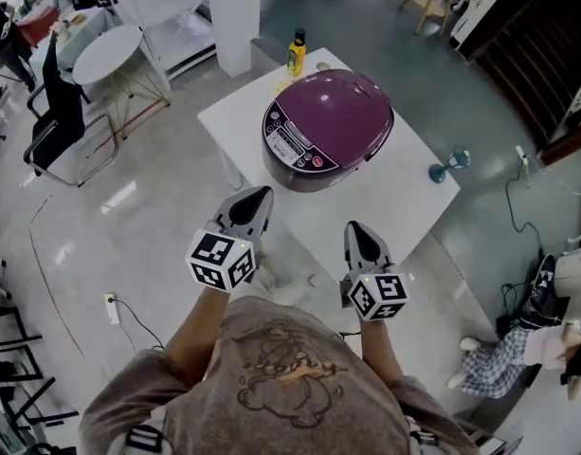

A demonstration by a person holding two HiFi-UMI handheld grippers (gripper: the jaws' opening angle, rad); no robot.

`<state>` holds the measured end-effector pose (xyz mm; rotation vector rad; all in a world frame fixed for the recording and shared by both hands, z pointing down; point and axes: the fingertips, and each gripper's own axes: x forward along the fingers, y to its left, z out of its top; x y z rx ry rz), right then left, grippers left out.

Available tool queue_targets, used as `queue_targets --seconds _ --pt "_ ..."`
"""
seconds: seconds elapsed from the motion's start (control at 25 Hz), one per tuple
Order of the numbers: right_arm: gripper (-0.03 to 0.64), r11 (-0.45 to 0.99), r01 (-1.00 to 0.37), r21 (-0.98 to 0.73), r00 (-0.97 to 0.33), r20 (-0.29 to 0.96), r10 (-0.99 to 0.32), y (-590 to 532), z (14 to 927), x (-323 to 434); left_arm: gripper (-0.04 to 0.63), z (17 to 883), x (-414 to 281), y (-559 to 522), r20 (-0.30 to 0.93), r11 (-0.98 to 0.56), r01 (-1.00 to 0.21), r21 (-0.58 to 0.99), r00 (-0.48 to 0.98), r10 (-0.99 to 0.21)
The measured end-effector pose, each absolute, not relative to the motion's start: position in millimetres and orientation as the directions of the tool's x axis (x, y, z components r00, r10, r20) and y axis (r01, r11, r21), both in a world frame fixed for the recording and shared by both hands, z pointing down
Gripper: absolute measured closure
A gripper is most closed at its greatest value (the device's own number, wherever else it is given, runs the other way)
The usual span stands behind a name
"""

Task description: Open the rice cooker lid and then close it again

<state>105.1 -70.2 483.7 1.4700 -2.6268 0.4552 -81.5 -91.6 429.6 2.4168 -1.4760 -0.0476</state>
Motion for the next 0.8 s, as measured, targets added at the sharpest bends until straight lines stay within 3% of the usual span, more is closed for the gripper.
queue_targets --seconds 0.8 --pt "0.614 0.326 -0.932 -0.156 -0.355 0.219 -0.909 -185.0 467.1 85.4 0.575 436.0 -89.2 -230.1 0.145 -0.596 -0.747 0.296 0.651 -0.745"
